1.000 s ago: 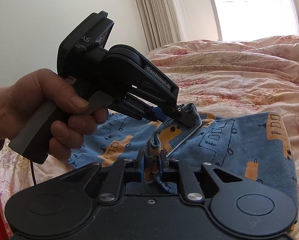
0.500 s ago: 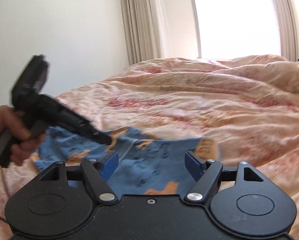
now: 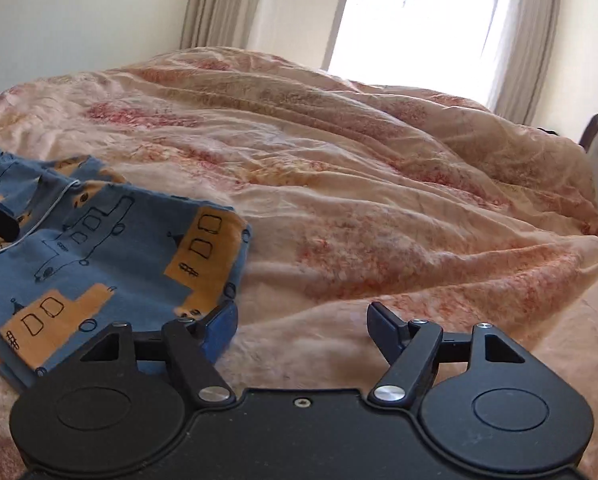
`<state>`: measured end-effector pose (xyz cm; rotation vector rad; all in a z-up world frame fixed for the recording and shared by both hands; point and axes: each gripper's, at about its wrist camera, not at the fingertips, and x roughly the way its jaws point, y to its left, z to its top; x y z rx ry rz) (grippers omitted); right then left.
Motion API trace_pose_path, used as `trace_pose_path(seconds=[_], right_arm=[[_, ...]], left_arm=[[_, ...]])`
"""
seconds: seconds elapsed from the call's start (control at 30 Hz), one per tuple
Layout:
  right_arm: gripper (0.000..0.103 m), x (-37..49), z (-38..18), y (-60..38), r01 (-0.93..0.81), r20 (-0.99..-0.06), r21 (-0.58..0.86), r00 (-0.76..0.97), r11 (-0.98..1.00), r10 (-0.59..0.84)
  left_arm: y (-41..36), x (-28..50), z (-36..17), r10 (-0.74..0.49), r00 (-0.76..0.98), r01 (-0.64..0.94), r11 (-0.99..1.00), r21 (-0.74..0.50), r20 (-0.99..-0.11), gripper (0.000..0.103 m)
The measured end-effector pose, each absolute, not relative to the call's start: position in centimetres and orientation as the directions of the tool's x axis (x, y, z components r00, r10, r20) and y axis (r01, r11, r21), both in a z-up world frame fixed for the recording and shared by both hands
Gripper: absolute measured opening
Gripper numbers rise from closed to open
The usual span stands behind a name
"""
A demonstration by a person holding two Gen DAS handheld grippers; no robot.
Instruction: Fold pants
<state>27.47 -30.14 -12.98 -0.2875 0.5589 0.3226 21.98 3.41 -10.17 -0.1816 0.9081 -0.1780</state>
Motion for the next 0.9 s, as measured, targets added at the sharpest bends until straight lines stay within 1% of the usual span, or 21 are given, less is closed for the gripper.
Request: trace_pose_path(seconds=[0.07,0.1,0.17,0.2,0.23,0.27,0.33,0.43,0.5,0.57,0.67,0.77,0.9], right_arm=[[0.075,26.5,-11.6,-31.6,-0.359,-0.526,-0.082,0.808,0.93,0.266],[0.078,26.0,-10.9,-31.8,-0.369,-0.518,-0.056,0.805,0.928,0.288],[0.083,25.5,-9.5,-31.5,-0.427,-0.507,-0.009,0.781,0.904,0.364],[0.09,25.5,-8.6,-30.9,-0.478,-0.512,0.032,0.746,0.878,0.425],[0.095,25.5,-7.9,-30.0,-0.523,-0.519,0.057,0.712,0.85,0.473],[0.096,25.5,-7.3,-29.0,-0.564,-0.521,0.064,0.685,0.823,0.51],[0.099,25.3,-5.7,-25.8,-0.671,-0.521,0.064,0.608,0.738,0.599],[0.099,25.7,-3.7,-19.4,-0.8,-0.542,0.019,0.495,0.599,0.679],[0.099,26.2,-2.4,-13.7,-0.891,-0.574,-0.031,0.387,0.453,0.722],[0.099,26.7,-1.4,-7.9,-0.96,-0.607,-0.042,0.244,0.276,0.756],[0.097,28.0,-0.5,1.6,-0.999,-0.691,-0.002,0.031,0.041,0.722],[0.093,29.8,-0.6,9.8,-0.994,-0.771,0.059,-0.103,-0.092,0.628],[0.089,32.2,-2.7,17.1,-0.978,-0.849,0.143,-0.201,-0.153,0.489]], left_arm=[[4.9,20.0,-9.5,-0.205,0.626,0.05,0.974,-0.223,-0.753,0.047],[5.7,18.9,-9.3,-0.192,0.634,0.036,0.975,-0.22,-0.749,0.049],[7.9,16.4,-8.9,-0.156,0.65,-0.008,0.977,-0.212,-0.743,0.052],[9.2,15.1,-8.8,-0.139,0.658,-0.035,0.976,-0.215,-0.74,0.055],[10.2,14.1,-8.7,-0.124,0.662,-0.061,0.974,-0.218,-0.739,0.056],[11.7,12.9,-8.7,-0.108,0.664,-0.097,0.969,-0.229,-0.74,0.058],[13.7,11.3,-8.9,-0.104,0.666,-0.14,0.955,-0.261,-0.739,0.059],[16.1,9.8,-9.4,-0.099,0.674,-0.189,0.935,-0.299,-0.732,0.061],[17.0,9.4,-9.7,-0.099,0.681,-0.202,0.927,-0.316,-0.726,0.065],[17.7,9.2,-10.1,-0.122,0.691,-0.203,0.913,-0.354,-0.713,0.067],[18.1,8.9,-10.7,-0.155,0.711,-0.194,0.895,-0.403,-0.686,0.069],[19.2,8.9,-10.9,-0.185,0.731,-0.184,0.873,-0.451,-0.657,0.069],[21.8,9.0,-11.3,-0.185,0.755,-0.209,0.841,-0.498,-0.629,0.069]])
